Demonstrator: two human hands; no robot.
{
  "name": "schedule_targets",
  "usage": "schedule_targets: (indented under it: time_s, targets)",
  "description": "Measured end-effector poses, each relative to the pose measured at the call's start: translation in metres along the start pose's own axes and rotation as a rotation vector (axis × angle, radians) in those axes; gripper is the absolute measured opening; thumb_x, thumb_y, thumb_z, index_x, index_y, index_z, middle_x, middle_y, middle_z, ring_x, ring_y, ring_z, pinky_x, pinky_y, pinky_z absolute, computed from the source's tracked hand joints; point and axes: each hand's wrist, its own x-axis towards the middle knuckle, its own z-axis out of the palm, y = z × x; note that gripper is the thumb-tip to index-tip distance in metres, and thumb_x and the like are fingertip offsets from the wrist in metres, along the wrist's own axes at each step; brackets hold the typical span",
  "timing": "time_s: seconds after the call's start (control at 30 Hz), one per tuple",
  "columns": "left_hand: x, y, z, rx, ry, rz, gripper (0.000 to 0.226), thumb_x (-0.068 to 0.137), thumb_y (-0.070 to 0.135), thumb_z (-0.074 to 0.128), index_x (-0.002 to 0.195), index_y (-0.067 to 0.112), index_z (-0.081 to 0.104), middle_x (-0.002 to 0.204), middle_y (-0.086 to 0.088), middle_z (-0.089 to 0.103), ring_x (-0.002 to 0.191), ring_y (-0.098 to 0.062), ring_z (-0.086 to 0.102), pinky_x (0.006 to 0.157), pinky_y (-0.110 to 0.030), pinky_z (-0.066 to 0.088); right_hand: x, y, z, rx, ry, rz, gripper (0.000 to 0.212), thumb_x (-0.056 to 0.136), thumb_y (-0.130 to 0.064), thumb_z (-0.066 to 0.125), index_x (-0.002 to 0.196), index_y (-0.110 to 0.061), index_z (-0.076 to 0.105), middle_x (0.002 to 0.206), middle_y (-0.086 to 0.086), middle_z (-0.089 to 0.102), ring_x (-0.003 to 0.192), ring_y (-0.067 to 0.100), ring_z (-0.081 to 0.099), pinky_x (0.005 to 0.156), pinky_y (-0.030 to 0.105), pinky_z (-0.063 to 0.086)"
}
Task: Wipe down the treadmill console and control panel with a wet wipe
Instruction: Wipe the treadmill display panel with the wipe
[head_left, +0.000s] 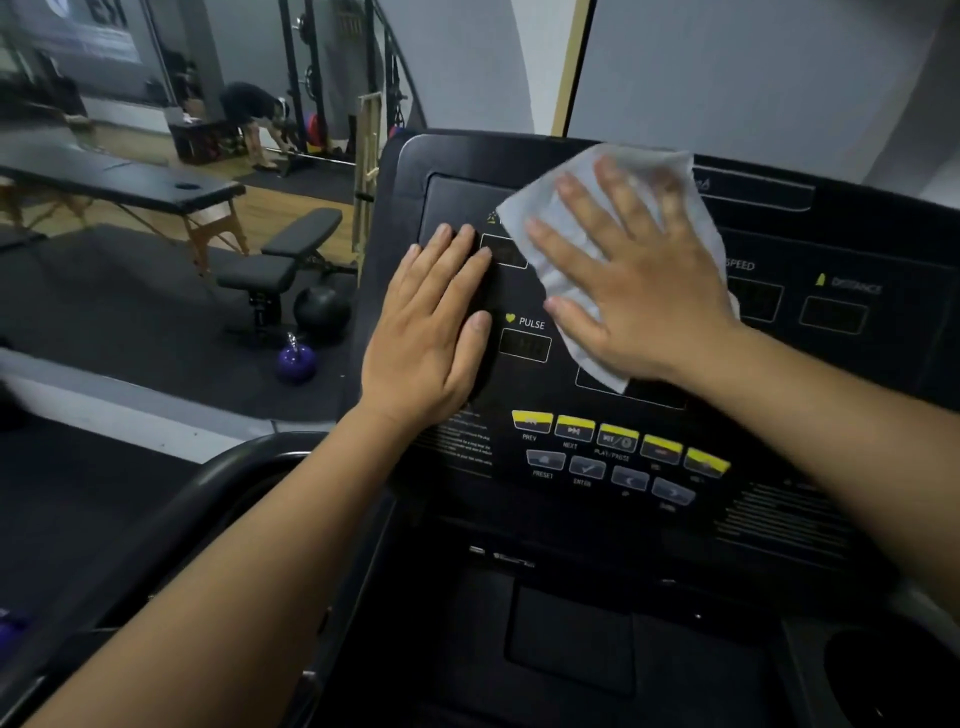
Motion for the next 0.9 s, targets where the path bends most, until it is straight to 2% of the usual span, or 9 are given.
schedule_targets:
  time_s: [0.1,0.2,0.37,0.43,0.53,0.6,0.7,0.8,0.9]
  targets:
    - [0.0,0.001,0.0,-0.031,-0.005,-0.011,0.053,0.1,0.026,0.036,0.145,-0.001,0.044,0.155,-0.016,0.038,0.149,-0.03,0.027,0.123,-0.047,0.016,-0.008,-0.029,0.002,0.014,0.033,0.069,0.065,0.097,-0.056,0.025,0.156,-0.031,0.016,0.165,0.007,0.006,0.151,0.034,-0.001,0.117,0.062,0.0]
    - [0.0,0.0,0.0,-0.073,0.006,-0.027,0.054,0.098,0.025,0.036,0.144,-0.003,0.044,0.154,-0.018,0.04,0.147,-0.032,0.029,0.122,-0.05,0.019,-0.054,-0.088,0.012,0.161,-0.001,-0.183,0.056,0.095,-0.049,0.036,0.146,-0.026,0.043,0.158,0.01,0.032,0.149,0.036,0.014,0.117,0.063,0.005]
    - [0.001,0.001,-0.002,-0.136,0.018,-0.04,0.052,0.099,0.024,0.037,0.141,-0.004,0.048,0.151,-0.019,0.043,0.146,-0.032,0.032,0.122,-0.048,0.02,-0.055,-0.082,0.012,0.143,-0.104,-0.437,0.044,0.094,-0.04,0.039,0.132,-0.026,0.056,0.142,0.01,0.052,0.136,0.033,0.043,0.115,0.053,0.015]
    - [0.0,0.0,-0.003,-0.186,0.023,-0.065,0.051,0.099,0.023,0.037,0.14,-0.004,0.048,0.15,-0.019,0.044,0.146,-0.031,0.033,0.122,-0.048,0.02,-0.021,-0.053,0.007,0.053,-0.055,-0.347,0.046,0.096,-0.042,0.036,0.135,-0.026,0.054,0.154,0.012,0.039,0.144,0.032,0.03,0.115,0.055,0.009]
    - [0.0,0.0,-0.006,-0.246,0.037,-0.1,0.05,0.099,0.022,0.036,0.141,-0.003,0.048,0.15,-0.018,0.045,0.146,-0.029,0.034,0.122,-0.049,0.021,0.014,-0.027,0.0,0.017,-0.015,-0.124,0.054,0.101,-0.048,0.024,0.153,-0.034,0.021,0.164,0.003,0.006,0.151,0.027,0.001,0.116,0.052,-0.003]
    - [0.001,0.002,-0.01,-0.292,0.045,-0.113,0.05,0.099,0.021,0.037,0.141,-0.004,0.047,0.151,-0.018,0.044,0.146,-0.029,0.034,0.121,-0.05,0.022,0.016,-0.042,-0.001,0.012,0.034,-0.008,0.058,0.1,-0.047,0.025,0.155,-0.033,0.016,0.165,0.005,0.004,0.151,0.031,-0.003,0.117,0.053,-0.006]
    - [-0.006,-0.001,-0.017,-0.31,0.074,-0.14,0.049,0.099,0.019,0.037,0.141,-0.004,0.047,0.153,-0.02,0.04,0.146,-0.03,0.033,0.12,-0.052,0.022,-0.021,-0.09,0.011,0.078,0.033,-0.166,0.061,0.091,-0.043,0.035,0.147,-0.021,0.039,0.16,0.015,0.024,0.149,0.039,0.011,0.117,0.058,0.004]
    - [-0.03,-0.015,-0.018,-0.178,0.044,-0.119,0.05,0.099,0.021,0.035,0.142,-0.001,0.047,0.155,-0.018,0.037,0.148,-0.03,0.028,0.121,-0.056,0.015,-0.053,-0.108,0.022,0.042,-0.061,-0.429,0.054,0.095,-0.045,0.036,0.145,-0.027,0.042,0.16,0.013,0.027,0.149,0.034,0.014,0.112,0.058,0.014]
    - [-0.046,-0.024,-0.015,-0.122,-0.006,-0.093,0.052,0.098,0.022,0.036,0.144,-0.002,0.044,0.156,-0.019,0.034,0.15,-0.032,0.022,0.123,-0.053,0.009,-0.014,-0.083,0.013,0.022,-0.015,-0.332,0.055,0.098,-0.049,0.028,0.147,-0.027,0.039,0.161,0.009,0.018,0.149,0.031,0.017,0.11,0.056,0.016]
